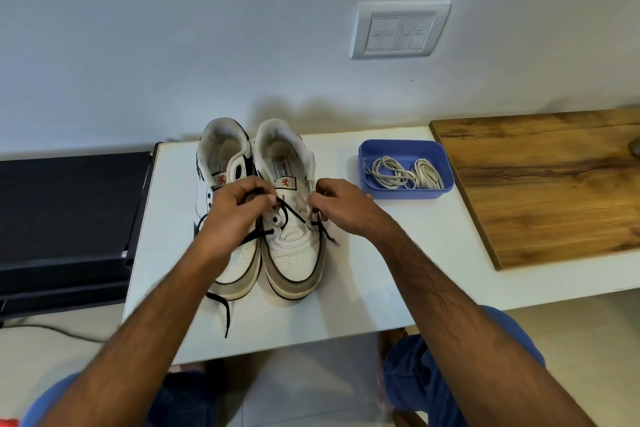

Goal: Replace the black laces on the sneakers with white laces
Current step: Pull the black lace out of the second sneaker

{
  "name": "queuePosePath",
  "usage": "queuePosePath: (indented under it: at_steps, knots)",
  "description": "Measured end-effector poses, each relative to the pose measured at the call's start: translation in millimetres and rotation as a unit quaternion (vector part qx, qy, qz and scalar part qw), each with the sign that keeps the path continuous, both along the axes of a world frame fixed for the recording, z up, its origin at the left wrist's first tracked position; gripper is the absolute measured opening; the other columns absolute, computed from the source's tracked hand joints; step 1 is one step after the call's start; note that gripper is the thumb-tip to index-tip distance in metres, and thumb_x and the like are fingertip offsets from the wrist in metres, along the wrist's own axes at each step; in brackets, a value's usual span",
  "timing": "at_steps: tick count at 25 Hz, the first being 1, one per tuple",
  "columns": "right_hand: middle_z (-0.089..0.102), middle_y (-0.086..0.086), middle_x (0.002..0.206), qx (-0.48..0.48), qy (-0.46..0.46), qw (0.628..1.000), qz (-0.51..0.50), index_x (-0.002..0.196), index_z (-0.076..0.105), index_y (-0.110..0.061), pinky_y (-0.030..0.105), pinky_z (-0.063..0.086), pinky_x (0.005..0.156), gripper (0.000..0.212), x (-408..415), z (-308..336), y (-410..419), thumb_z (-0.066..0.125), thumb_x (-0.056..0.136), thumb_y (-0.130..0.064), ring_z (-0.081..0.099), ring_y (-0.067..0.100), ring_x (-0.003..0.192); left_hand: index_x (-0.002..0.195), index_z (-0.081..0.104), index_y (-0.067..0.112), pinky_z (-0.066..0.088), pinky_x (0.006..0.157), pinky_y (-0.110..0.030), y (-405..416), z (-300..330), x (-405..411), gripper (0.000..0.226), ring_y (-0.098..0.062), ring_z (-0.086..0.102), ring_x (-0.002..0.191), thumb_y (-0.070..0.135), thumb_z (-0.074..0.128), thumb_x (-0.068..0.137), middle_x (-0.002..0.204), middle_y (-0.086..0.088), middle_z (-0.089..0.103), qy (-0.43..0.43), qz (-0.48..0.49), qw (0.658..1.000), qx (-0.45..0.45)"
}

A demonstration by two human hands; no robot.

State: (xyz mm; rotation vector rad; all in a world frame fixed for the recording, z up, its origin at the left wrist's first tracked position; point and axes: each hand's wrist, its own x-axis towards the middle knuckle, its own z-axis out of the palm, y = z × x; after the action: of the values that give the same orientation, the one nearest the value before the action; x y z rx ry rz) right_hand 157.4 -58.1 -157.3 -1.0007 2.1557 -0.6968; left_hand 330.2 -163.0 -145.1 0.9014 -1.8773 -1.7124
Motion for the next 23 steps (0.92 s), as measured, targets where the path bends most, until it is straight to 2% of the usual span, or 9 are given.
queuePosePath:
  at_steps: [3, 5, 7, 8, 10, 12, 18, 21, 23]
  knots:
    - [0.069, -0.002, 0.089, 0.002, 0.0, 1.0, 0.001, 0.083, 0.057, -0.026, 0.051, 0.033, 0.103, 0.021, 0.6, 0.0, 0.2, 0.051, 0.098, -0.04, 0.063, 0.022, 0.097, 0.08, 0.062, 0.011, 0.045, 0.061, -0.014, -4.2, 7.3, 6.8, 0.011, -0.004, 0.057, 0.066, 0.006, 0.053, 0.085, 0.07, 0.009, 0.064, 0.105, 0.034, 0.99, 0.086]
    - [0.07, -0.002, 0.092, -0.002, -0.004, 1.0, -0.001, 0.084, 0.058, -0.026, 0.052, 0.034, 0.105, 0.021, 0.7, -0.4, 0.0, 0.051, 0.097, -0.041, 0.064, 0.022, 0.098, 0.082, 0.059, 0.01, 0.049, 0.068, -0.017, -2.3, 5.5, 5.3, 0.01, -0.009, 0.061, 0.075, 0.012, 0.05, 0.083, 0.079, 0.003, 0.067, 0.124, 0.04, 0.987, 0.094]
    - [0.07, -0.002, 0.093, -0.002, -0.006, 1.0, -0.002, 0.082, 0.057, -0.027, 0.053, 0.034, 0.106, 0.021, 0.6, -1.4, -0.4, 0.051, 0.097, -0.041, 0.065, 0.022, 0.099, 0.087, 0.058, 0.011, 0.054, 0.08, -0.023, 1.5, 3.1, 1.4, 0.015, -0.016, 0.067, 0.091, 0.011, 0.044, 0.091, 0.094, -0.006, 0.072, 0.126, 0.024, 0.989, 0.08]
    - [0.07, -0.002, 0.093, -0.002, -0.006, 1.0, -0.003, 0.081, 0.056, -0.028, 0.054, 0.033, 0.106, 0.022, 0.5, -1.6, -0.4, 0.051, 0.097, -0.041, 0.065, 0.022, 0.099, 0.089, 0.056, 0.012, 0.054, 0.083, -0.024, 3.1, 3.3, -0.1, 0.019, -0.018, 0.067, 0.093, 0.008, 0.039, 0.096, 0.093, -0.007, 0.073, 0.125, 0.021, 0.989, 0.079]
    - [0.071, -0.003, 0.093, -0.002, -0.007, 1.0, -0.001, 0.081, 0.056, -0.027, 0.054, 0.033, 0.106, 0.023, -0.1, -2.7, -0.8, 0.051, 0.097, -0.042, 0.065, 0.022, 0.099, 0.09, 0.051, 0.013, 0.049, 0.079, -0.024, 2.1, 5.8, -2.3, 0.026, -0.014, 0.063, 0.078, 0.004, 0.03, 0.103, 0.072, -0.001, 0.065, 0.13, 0.067, 0.983, 0.114]
    - [0.071, -0.002, 0.093, -0.002, -0.008, 1.0, -0.001, 0.086, 0.06, -0.025, 0.054, 0.034, 0.106, 0.023, -1.1, -4.1, -0.9, 0.051, 0.097, -0.043, 0.065, 0.022, 0.098, 0.085, 0.045, 0.015, 0.041, 0.073, -0.024, -5.0, 6.9, -2.1, 0.028, -0.012, 0.048, 0.066, 0.005, 0.028, 0.104, 0.06, 0.004, 0.047, 0.171, 0.132, 0.961, 0.175]
    - [0.071, -0.002, 0.087, -0.001, -0.008, 1.0, -0.004, 0.089, 0.062, -0.022, 0.053, 0.034, 0.105, 0.023, -1.2, -5.1, -0.3, 0.051, 0.096, -0.041, 0.065, 0.021, 0.095, 0.079, 0.044, 0.02, 0.029, 0.06, -0.02, -20.0, -0.8, 8.0, 0.028, -0.008, 0.025, 0.056, 0.014, 0.037, 0.105, 0.062, 0.008, 0.031, 0.277, 0.193, 0.898, 0.28]
    - [0.072, -0.001, 0.085, -0.004, -0.008, 1.0, -0.009, 0.087, 0.061, -0.022, 0.052, 0.035, 0.104, 0.024, -1.4, -5.4, -0.2, 0.051, 0.096, -0.041, 0.065, 0.021, 0.094, 0.08, 0.047, 0.023, 0.024, 0.053, -0.02, -35.3, 4.0, 16.8, 0.026, -0.007, 0.02, 0.054, 0.019, 0.041, 0.105, 0.062, 0.009, 0.03, 0.296, 0.222, 0.889, 0.271]
    - [0.072, 0.0, 0.085, -0.004, -0.006, 1.0, -0.009, 0.089, 0.062, -0.02, 0.051, 0.035, 0.103, 0.025, -1.4, -5.6, -0.5, 0.051, 0.096, -0.042, 0.065, 0.021, 0.093, 0.084, 0.05, 0.024, 0.028, 0.049, -0.021, -43.6, 11.9, 24.0, 0.023, -0.007, 0.024, 0.053, 0.02, 0.043, 0.105, 0.064, 0.009, 0.033, 0.294, 0.218, 0.899, 0.242]
